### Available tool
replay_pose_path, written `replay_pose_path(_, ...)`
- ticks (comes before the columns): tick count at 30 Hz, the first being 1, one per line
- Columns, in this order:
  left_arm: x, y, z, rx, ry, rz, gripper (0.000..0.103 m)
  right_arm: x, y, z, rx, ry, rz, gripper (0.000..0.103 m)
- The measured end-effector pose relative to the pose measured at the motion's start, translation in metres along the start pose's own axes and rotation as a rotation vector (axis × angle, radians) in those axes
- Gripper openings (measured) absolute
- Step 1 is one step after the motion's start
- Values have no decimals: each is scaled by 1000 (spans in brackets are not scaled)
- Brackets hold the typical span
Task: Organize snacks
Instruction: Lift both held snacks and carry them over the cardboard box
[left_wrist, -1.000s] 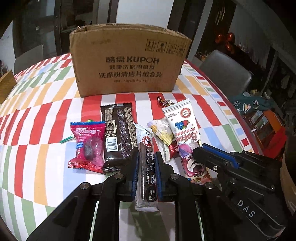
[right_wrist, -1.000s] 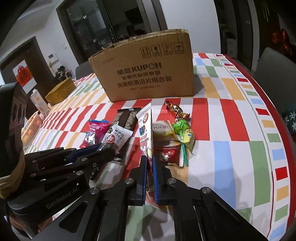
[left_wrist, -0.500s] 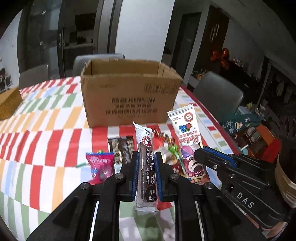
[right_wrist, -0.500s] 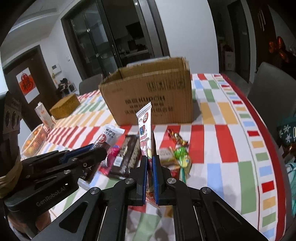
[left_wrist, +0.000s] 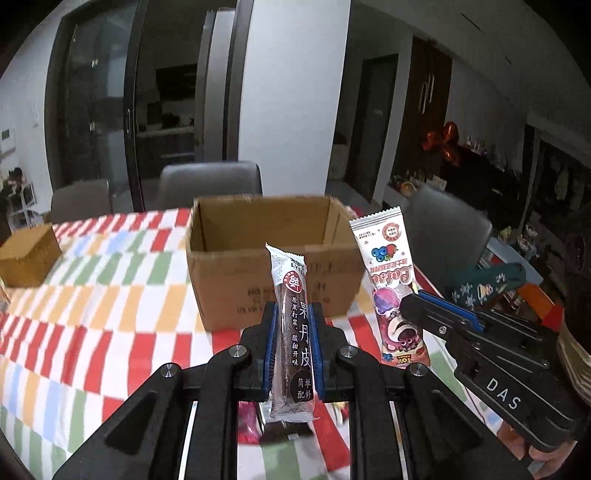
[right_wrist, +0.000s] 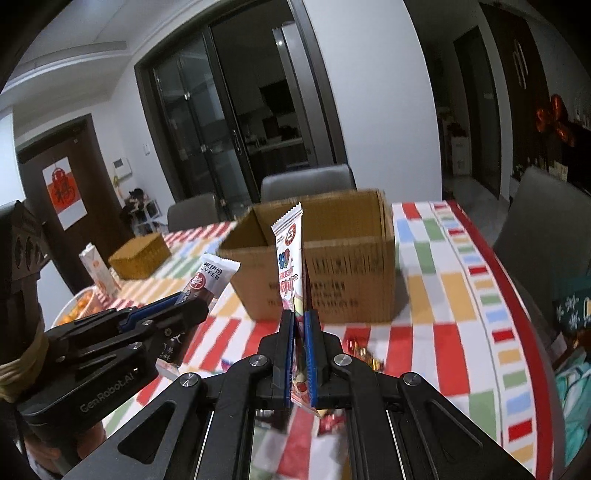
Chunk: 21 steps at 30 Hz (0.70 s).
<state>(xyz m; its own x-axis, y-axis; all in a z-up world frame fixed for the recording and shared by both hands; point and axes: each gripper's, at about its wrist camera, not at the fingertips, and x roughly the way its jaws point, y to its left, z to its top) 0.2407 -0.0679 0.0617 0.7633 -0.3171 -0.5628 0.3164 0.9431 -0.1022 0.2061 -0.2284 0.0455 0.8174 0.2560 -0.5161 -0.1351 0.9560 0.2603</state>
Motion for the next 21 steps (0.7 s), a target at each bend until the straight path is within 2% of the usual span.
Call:
replay_pose_path(12, 14, 18, 65, 18, -64, 15, 18, 17, 2, 65, -28, -84, -4, 7)
replay_pose_path(21, 45, 33, 89, 13, -57, 21, 18, 48, -1, 98, -46, -92, -14, 7)
